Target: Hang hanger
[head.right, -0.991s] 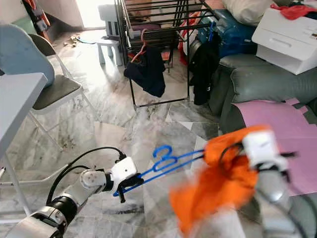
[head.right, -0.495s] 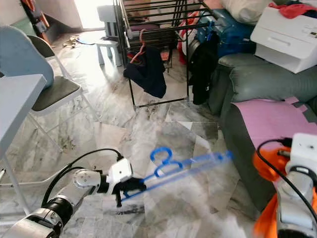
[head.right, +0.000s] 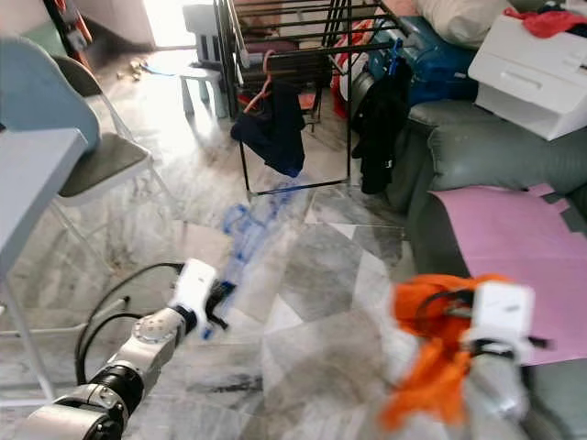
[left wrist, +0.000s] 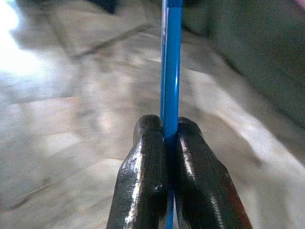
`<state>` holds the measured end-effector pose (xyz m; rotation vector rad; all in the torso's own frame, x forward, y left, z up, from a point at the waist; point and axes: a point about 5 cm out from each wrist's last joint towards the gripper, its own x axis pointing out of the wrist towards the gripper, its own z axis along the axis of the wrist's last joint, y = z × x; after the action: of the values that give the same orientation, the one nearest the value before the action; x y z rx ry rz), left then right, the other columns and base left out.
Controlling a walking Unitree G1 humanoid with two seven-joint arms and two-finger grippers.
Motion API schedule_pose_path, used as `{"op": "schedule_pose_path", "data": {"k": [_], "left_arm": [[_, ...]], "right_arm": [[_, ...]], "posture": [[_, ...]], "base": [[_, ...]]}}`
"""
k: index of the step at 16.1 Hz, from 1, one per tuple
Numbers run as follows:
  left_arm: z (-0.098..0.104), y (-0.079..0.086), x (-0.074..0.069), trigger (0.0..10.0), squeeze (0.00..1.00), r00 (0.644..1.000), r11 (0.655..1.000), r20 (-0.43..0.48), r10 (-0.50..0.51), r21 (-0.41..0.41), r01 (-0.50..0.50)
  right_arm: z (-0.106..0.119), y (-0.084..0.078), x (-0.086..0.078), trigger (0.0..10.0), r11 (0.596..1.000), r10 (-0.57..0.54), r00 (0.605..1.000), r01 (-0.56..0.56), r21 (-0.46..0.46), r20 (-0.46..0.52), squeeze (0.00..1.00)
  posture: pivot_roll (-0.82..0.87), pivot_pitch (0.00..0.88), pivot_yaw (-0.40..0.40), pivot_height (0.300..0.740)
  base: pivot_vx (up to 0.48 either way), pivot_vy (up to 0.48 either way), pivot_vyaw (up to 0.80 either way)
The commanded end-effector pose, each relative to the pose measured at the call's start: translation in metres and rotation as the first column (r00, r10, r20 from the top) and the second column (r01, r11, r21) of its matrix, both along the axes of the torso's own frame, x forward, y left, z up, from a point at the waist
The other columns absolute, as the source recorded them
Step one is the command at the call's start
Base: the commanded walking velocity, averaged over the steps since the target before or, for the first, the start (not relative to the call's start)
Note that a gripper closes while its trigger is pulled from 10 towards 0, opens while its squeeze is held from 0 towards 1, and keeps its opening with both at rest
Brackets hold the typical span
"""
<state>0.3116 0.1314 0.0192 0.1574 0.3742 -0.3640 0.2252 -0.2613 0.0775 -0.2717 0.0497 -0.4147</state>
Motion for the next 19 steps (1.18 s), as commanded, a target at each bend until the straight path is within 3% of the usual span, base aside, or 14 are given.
{"op": "schedule_pose_path", "data": {"k": [1, 3, 4, 5, 6, 13, 19], "left_arm": [[0.014, 0.008, 0.012, 10.0, 0.0, 0.992, 0.995, 0.084, 0.092, 0.017, -0.094], [0.011, 0.02, 0.009, 10.0, 0.0, 0.984, 0.986, 0.082, 0.156, 0.044, -0.16], [0.009, 0.024, 0.008, 10.0, 0.0, 0.981, 0.982, 0.072, 0.179, 0.054, -0.183], [0.008, 0.028, 0.007, 10.0, 0.0, 0.977, 0.976, 0.069, 0.203, 0.061, -0.207], [0.009, 0.029, 0.008, 10.0, 0.0, 0.974, 0.972, 0.085, 0.212, 0.086, -0.219], [0.012, 0.024, 0.011, 10.0, 0.0, 0.981, 0.981, 0.082, 0.178, 0.068, -0.184], [0.013, 0.019, 0.013, 10.0, 0.0, 0.984, 0.984, 0.076, 0.163, 0.057, -0.168]], "right_arm": [[0.002, 0.013, -0.001, 0.0, 0.999, 0.051, 0.998, -0.051, 0.007, 0.032, 0.0], [-0.004, 0.026, -0.001, 0.0, 0.996, 0.073, 0.997, -0.075, 0.047, 0.031, 0.0], [-0.004, 0.032, 0.001, 3.3, 0.994, 0.091, 0.995, -0.092, 0.055, 0.035, 0.0], [-0.003, 0.038, 0.003, 4.4, 0.992, 0.119, 0.992, -0.121, 0.047, 0.034, 0.0], [0.002, 0.049, 0.01, 10.0, 0.985, 0.171, 0.984, -0.172, 0.021, 0.054, 0.0], [0.001, 0.056, 0.014, 10.0, 0.975, 0.218, 0.974, -0.22, 0.024, 0.053, 0.0], [0.0, 0.059, 0.016, 10.0, 0.972, 0.229, 0.972, -0.231, 0.039, 0.055, 0.0]], "posture": [[0.0, 0.0, -0.026, 0.74], [0.01, 0.0, -0.035, 0.74], [0.02, 0.0, -0.037, 0.74], [0.02, 0.0, -0.045, 0.74], [0.03, 0.0, -0.053, 0.74], [0.03, 0.0, -0.049, 0.74], [0.03, 0.0, -0.044, 0.74]], "base": [[0.0, 0.0, 0.0], [0.0, 0.0, 0.0], [0.0, 0.0, 0.0], [0.0, 0.0, 0.0], [0.0, 0.0, 0.71], [0.0, 0.0, 0.8], [0.279, -0.154, 0.78]]}}
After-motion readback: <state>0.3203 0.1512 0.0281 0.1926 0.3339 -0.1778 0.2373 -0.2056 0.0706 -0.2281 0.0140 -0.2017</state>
